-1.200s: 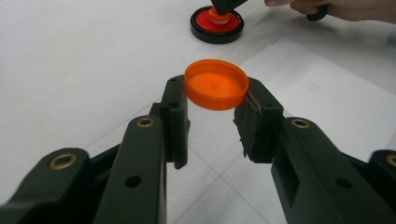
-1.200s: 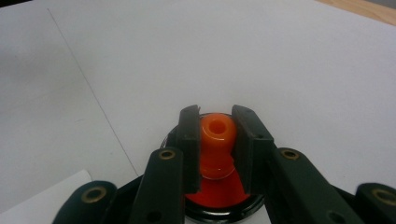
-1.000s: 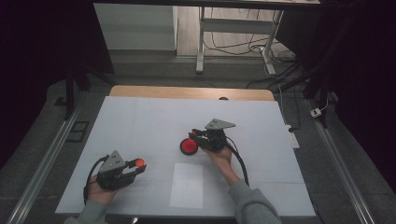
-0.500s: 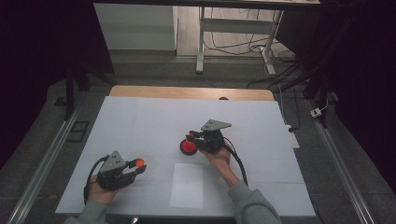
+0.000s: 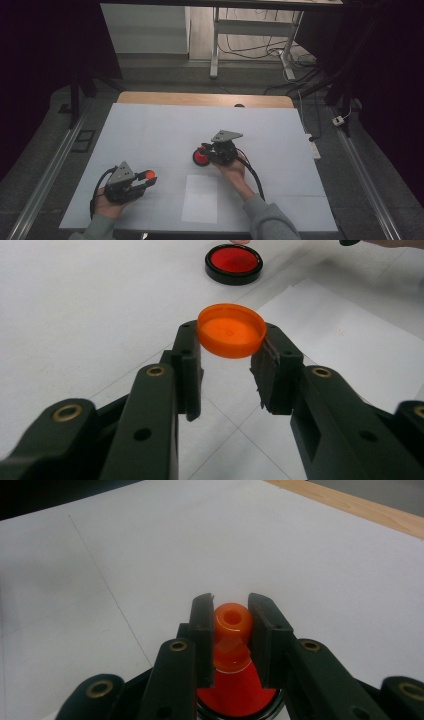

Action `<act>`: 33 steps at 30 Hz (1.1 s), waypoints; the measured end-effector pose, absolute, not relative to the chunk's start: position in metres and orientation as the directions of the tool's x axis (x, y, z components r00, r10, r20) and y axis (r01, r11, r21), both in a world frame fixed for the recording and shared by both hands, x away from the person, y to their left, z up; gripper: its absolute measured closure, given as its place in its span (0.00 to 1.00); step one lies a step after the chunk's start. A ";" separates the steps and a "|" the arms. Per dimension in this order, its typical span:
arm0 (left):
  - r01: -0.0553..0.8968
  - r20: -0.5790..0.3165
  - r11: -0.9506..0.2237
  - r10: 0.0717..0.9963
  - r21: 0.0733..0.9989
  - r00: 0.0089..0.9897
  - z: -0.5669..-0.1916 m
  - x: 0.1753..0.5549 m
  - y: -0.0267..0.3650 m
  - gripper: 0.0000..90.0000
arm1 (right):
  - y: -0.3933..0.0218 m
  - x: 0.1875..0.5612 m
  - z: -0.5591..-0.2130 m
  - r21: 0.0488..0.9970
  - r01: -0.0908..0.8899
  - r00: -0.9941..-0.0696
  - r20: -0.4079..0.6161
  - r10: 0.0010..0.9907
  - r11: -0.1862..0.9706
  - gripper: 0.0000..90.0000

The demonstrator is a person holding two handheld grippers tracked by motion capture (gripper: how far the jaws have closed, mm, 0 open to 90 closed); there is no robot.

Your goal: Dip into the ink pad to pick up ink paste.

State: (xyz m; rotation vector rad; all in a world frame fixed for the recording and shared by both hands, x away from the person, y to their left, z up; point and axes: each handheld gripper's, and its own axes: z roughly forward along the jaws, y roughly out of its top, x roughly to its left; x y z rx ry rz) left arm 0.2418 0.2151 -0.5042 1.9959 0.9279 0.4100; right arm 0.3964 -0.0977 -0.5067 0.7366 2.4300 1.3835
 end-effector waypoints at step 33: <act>0.455 -0.063 -0.339 0.742 0.823 0.667 -0.504 0.241 0.215 0.73 | -0.096 0.397 -0.527 0.833 0.304 -0.830 -0.007 0.558 0.462 0.81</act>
